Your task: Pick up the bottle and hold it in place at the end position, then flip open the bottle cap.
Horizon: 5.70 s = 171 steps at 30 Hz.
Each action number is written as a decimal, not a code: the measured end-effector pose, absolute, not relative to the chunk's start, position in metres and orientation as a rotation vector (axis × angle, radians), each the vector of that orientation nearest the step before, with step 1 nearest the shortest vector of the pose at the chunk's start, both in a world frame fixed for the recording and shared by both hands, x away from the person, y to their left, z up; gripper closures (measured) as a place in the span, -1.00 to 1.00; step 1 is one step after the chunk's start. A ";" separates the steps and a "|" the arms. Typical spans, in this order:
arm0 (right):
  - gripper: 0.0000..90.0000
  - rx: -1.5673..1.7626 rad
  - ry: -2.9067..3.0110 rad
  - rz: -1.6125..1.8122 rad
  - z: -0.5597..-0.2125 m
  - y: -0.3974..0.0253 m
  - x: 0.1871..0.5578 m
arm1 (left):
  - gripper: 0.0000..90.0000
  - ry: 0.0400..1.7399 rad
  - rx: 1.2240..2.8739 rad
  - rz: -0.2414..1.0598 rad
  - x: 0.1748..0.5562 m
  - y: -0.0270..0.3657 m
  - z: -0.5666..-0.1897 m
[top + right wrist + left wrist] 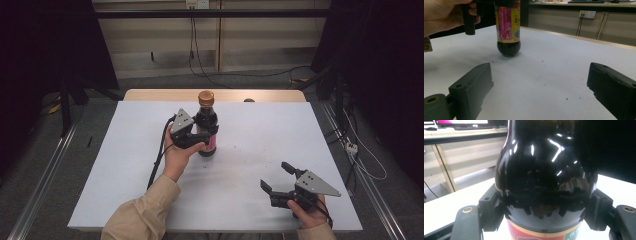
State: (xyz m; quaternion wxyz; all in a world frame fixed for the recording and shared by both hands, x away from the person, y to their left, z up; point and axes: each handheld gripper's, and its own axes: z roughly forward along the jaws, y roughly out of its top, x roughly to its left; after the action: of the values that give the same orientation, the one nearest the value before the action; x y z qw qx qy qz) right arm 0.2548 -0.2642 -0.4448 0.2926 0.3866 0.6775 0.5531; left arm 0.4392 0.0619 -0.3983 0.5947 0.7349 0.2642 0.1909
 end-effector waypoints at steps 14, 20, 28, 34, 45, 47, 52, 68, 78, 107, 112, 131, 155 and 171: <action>-0.88 1.037 1.801 1.490 -0.446 -0.266 0.255 | -0.36 0.577 1.733 0.464 0.452 0.041 -0.402; -0.88 1.051 1.794 1.492 -0.447 -0.268 0.255 | -0.37 0.581 1.727 0.464 0.455 0.038 -0.404; -0.88 1.049 1.803 1.490 -0.448 -0.267 0.255 | -0.37 0.564 1.734 0.462 0.454 0.039 -0.405; -0.88 1.055 1.800 1.479 -0.448 -0.267 0.255 | -0.37 0.539 1.728 0.438 0.456 0.044 -0.407; -0.88 1.062 1.814 1.445 -0.450 -0.264 0.255 | -0.36 0.492 1.738 0.391 0.459 0.050 -0.408; -0.88 1.063 1.815 1.441 -0.451 -0.264 0.255 | -0.36 0.486 1.737 0.383 0.460 0.050 -0.408; -0.88 1.069 1.818 1.437 -0.452 -0.264 0.256 | -0.36 0.479 1.742 0.380 0.461 0.050 -0.408; -0.88 1.058 1.813 1.436 -0.450 -0.262 0.255 | -0.37 0.497 1.763 0.375 0.461 0.050 -0.406; -0.90 1.069 1.819 1.447 -0.448 -0.259 0.261 | -0.40 0.532 1.772 0.423 0.454 0.045 -0.408; -0.87 1.088 1.918 1.426 -0.422 -0.238 0.302 | -0.36 0.579 1.754 0.437 0.453 0.042 -0.416; -0.87 1.096 1.917 1.441 -0.419 -0.235 0.308 | -0.35 0.571 1.754 0.431 0.453 0.043 -0.416; -0.91 1.117 1.944 1.470 -0.411 -0.230 0.328 | -0.34 0.564 1.754 0.433 0.453 0.044 -0.416; -0.79 1.095 1.931 1.500 -0.378 -0.219 0.344 | -0.34 0.570 1.750 0.437 0.452 0.044 -0.417; 0.09 1.091 1.963 1.554 -0.349 -0.209 0.362 | -0.34 0.568 1.751 0.437 0.451 0.045 -0.417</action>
State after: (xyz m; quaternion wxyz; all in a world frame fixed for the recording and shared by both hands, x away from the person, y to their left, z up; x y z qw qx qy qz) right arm 0.3625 -0.2088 -0.3487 0.2038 0.3910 0.7038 0.5570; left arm 0.4514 0.0445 -0.4170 0.5851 0.7506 0.2434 0.1872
